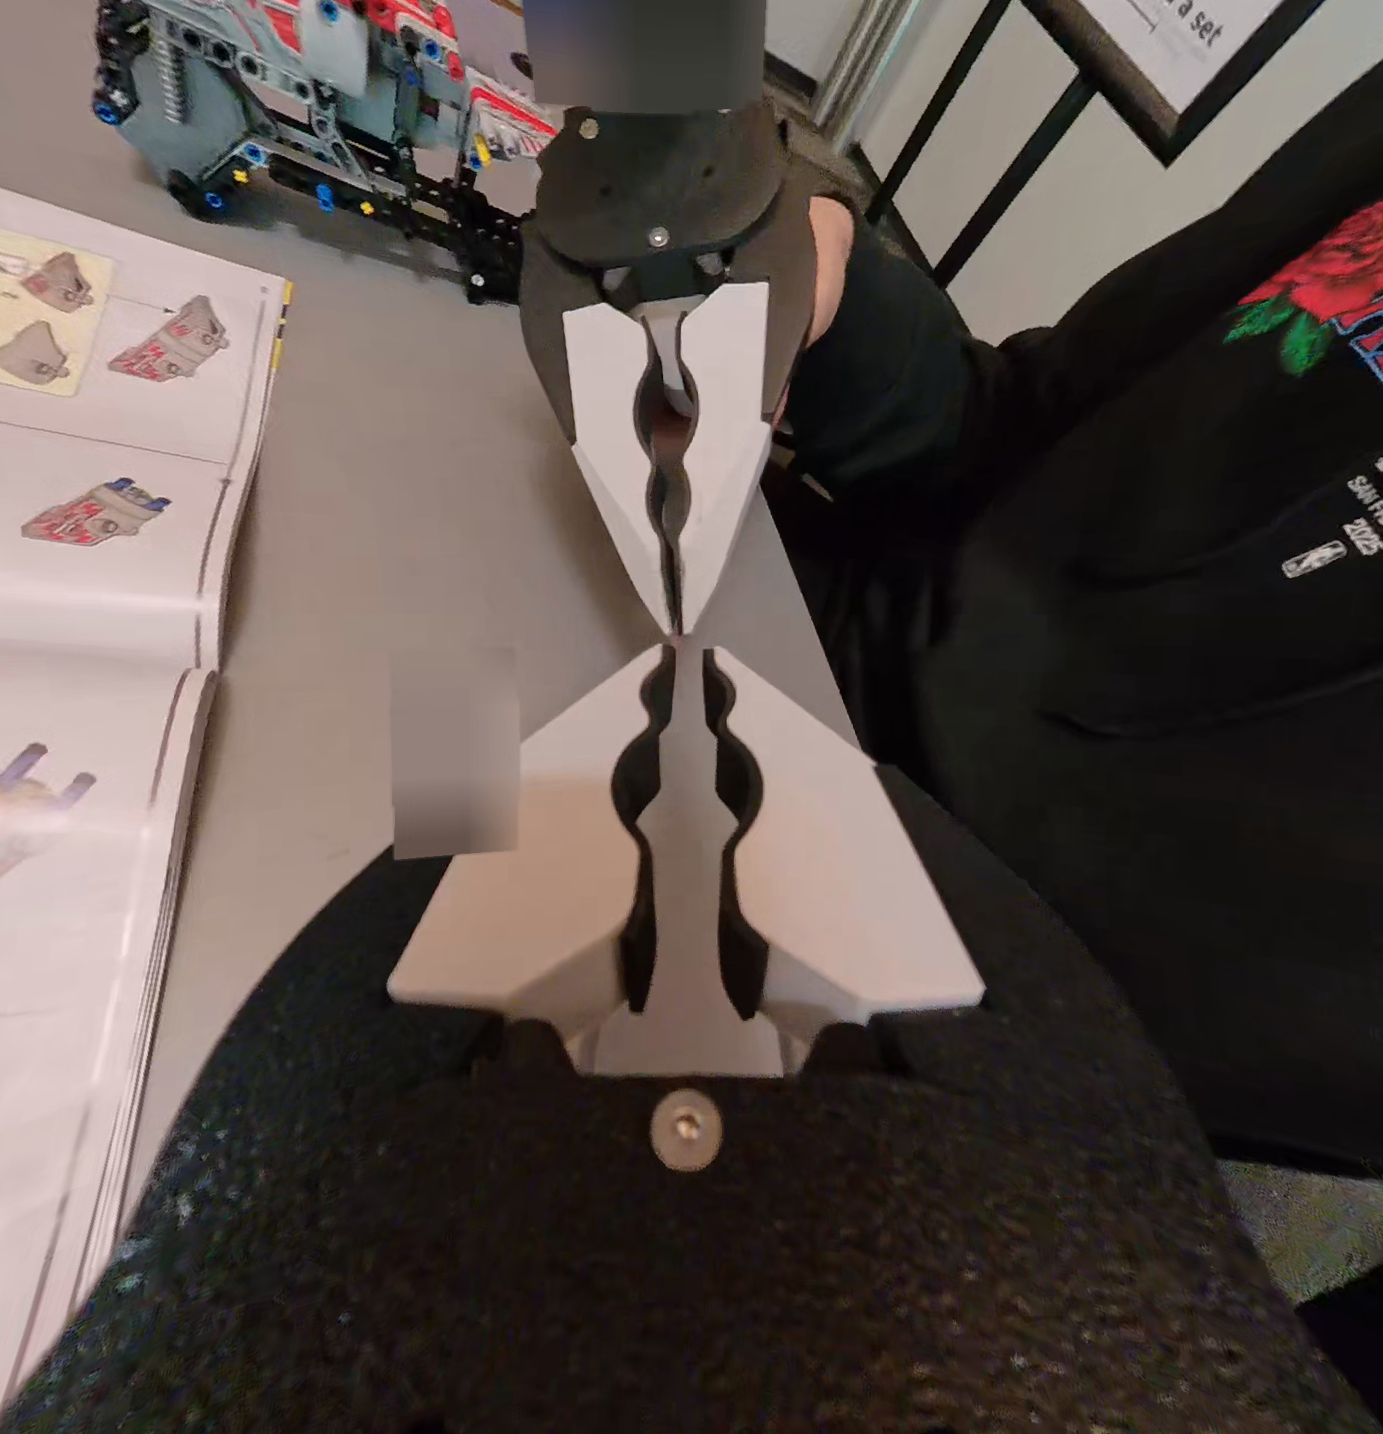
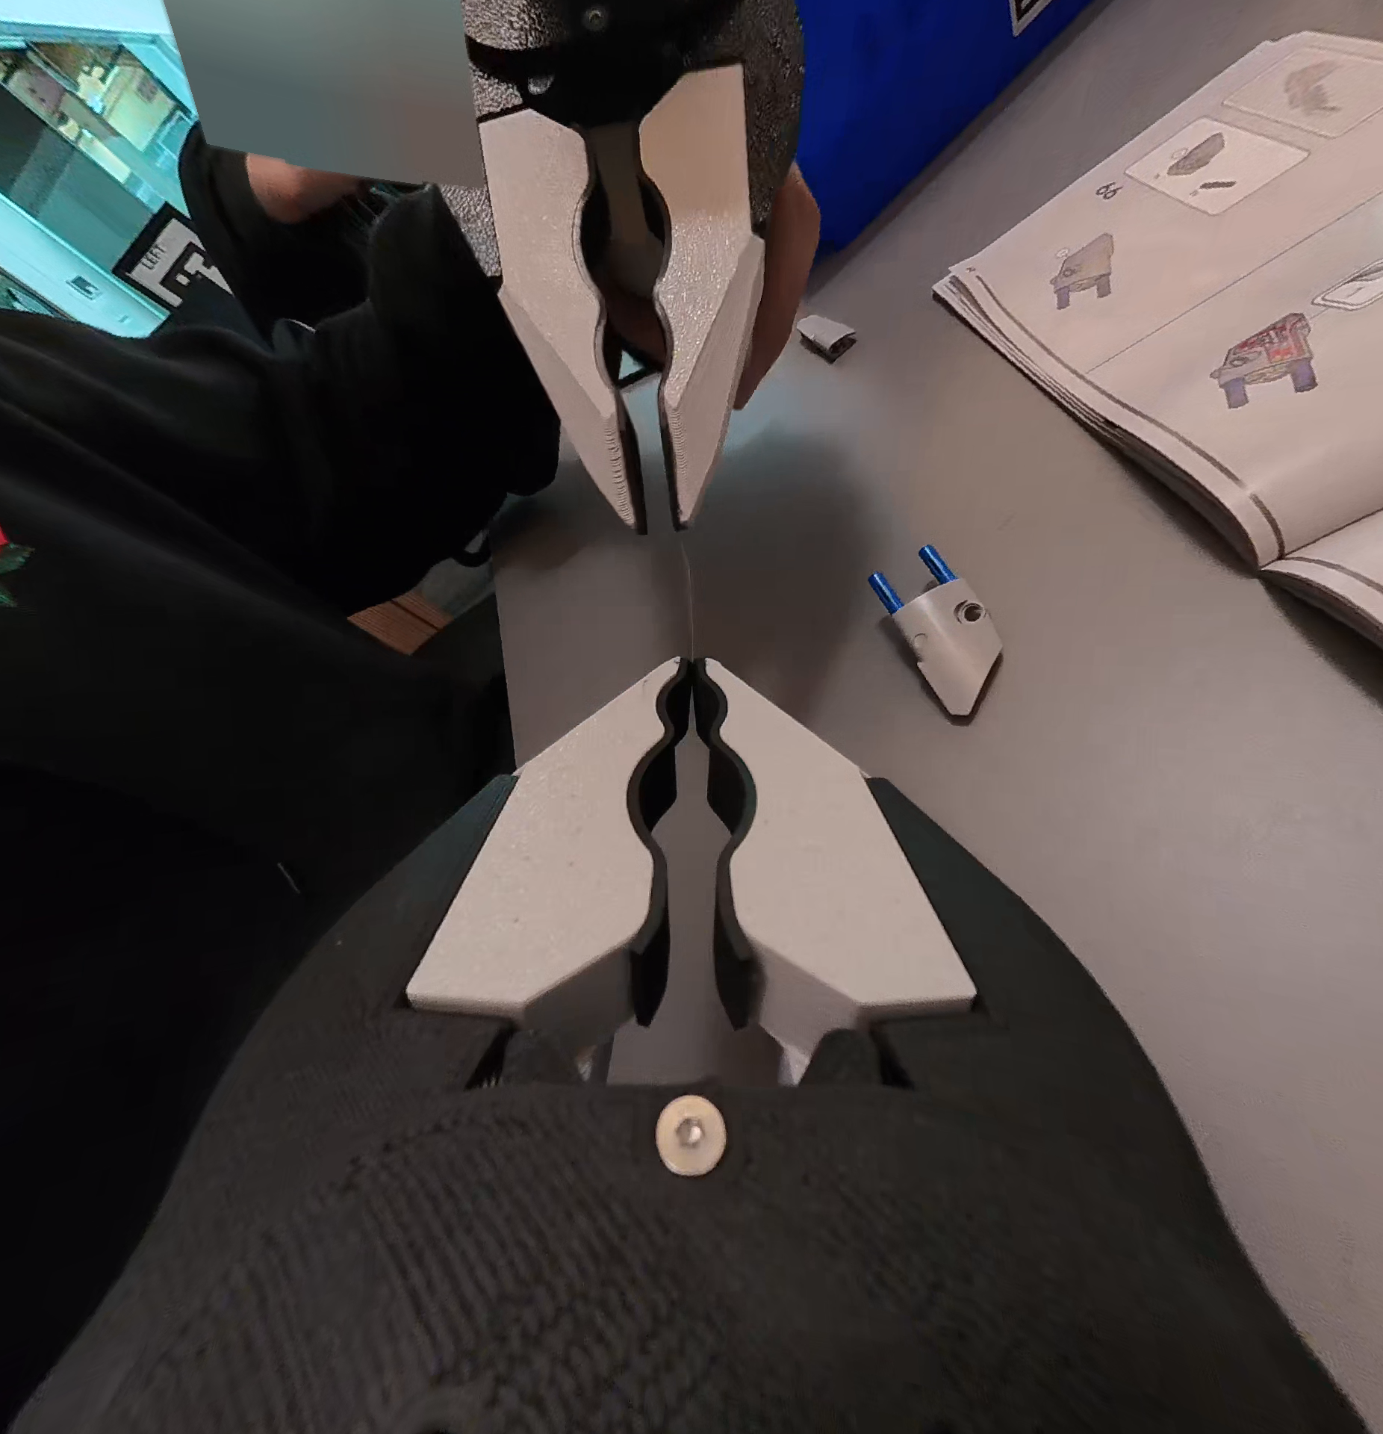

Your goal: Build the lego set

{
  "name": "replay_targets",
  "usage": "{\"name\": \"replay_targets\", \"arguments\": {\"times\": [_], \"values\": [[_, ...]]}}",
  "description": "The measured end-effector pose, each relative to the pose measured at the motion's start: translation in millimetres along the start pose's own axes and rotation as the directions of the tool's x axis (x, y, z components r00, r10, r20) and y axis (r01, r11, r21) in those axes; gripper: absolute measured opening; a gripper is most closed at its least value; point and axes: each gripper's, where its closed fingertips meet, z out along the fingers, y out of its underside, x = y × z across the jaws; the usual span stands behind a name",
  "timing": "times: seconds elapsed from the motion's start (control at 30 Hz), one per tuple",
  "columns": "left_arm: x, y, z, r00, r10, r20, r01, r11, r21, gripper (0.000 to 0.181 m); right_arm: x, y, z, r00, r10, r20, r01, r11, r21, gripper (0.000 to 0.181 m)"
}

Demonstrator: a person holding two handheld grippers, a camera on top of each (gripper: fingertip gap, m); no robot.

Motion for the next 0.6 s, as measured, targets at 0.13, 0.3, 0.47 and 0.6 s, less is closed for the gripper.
{"name": "replay_targets", "arguments": {"times": [0.13,0.3,0.47,0.6], "values": [[-5.0,2.6,-0.5,1.0,-0.024,0.006,0.024,1.0,0.005,0.002,-0.8,-2.9,1.7,1.0,-0.004,0.013,0.004,1.0,0.002,0.0],[-9.9,7.4,-0.7,0.999,-0.029,0.022,0.029,1.0,-0.012,0.001,-0.3,-5.7,1.8,1.0,-0.004,0.021,0.004,1.0,0.01,0.0],[-13.2,9.8,1.1,0.999,-0.023,0.023,0.023,1.0,-0.015,0.0,0.8,-4.4,1.2,1.0,0.0,0.023,0.0,1.0,0.019,0.0],[-15.9,9.0,3.2,0.999,-0.05,0.014,0.05,0.999,0.002,0.0,4.8,-3.8,-1.5,1.0,0.009,0.017,-0.01,0.999,0.039,0.0]]}}
